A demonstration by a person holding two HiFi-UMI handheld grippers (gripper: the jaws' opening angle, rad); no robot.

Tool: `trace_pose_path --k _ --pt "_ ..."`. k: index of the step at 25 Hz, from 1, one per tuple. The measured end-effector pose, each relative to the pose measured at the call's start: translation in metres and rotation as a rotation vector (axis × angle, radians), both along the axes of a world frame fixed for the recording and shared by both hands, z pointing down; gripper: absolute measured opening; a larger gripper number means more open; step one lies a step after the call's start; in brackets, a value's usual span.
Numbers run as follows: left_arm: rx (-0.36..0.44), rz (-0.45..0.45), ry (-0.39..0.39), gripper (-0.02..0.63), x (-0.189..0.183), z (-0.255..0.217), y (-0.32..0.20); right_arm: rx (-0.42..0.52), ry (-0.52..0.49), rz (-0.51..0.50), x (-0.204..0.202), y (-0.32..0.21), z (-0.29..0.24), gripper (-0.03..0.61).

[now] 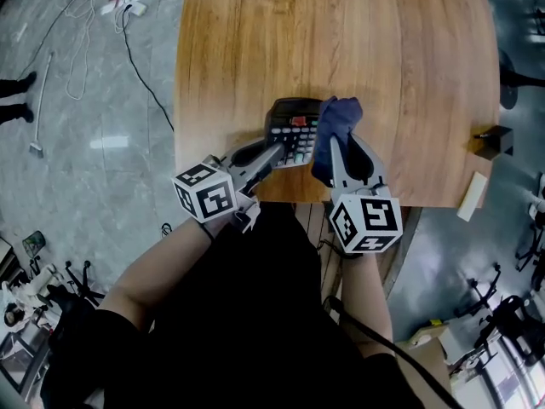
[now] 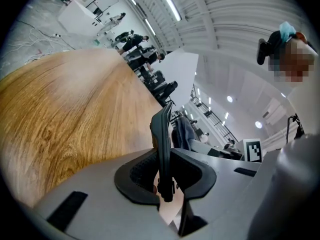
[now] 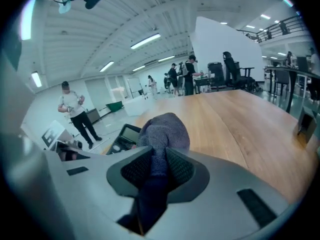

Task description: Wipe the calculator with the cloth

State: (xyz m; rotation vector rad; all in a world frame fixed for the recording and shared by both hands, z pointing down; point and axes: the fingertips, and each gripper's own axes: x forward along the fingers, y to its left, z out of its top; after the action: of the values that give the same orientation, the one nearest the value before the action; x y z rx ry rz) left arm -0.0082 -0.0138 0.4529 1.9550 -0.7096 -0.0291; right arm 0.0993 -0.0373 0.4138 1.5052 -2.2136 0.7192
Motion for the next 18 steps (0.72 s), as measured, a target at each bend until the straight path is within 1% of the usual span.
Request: trace_pose_path --k 3,6,12,15,18 --pt "0.012 0.022 0.007 0.074 0.006 -0.004 0.003 -0.003 -0.035 -0.050 -0.025 0.004 0.002 0.078" --pt "0.019 0.039 0.016 0.074 0.012 -0.007 0.009 -0.012 -0.063 -0.073 -0.042 0.009 0.007 0.078" --pt "0.014 0.051 0.015 0.074 0.014 -0.001 0.016 0.023 -0.117 -0.134 -0.074 0.023 -0.006 0.078" --pt "0.008 0.045 0.026 0.074 0.014 -0.004 0.018 0.027 -0.100 -0.128 -0.070 0.023 -0.004 0.078" --pt "0.002 0.019 0.044 0.074 0.010 -0.013 0.017 0.012 -0.060 -0.066 -0.046 0.018 0.010 0.078"
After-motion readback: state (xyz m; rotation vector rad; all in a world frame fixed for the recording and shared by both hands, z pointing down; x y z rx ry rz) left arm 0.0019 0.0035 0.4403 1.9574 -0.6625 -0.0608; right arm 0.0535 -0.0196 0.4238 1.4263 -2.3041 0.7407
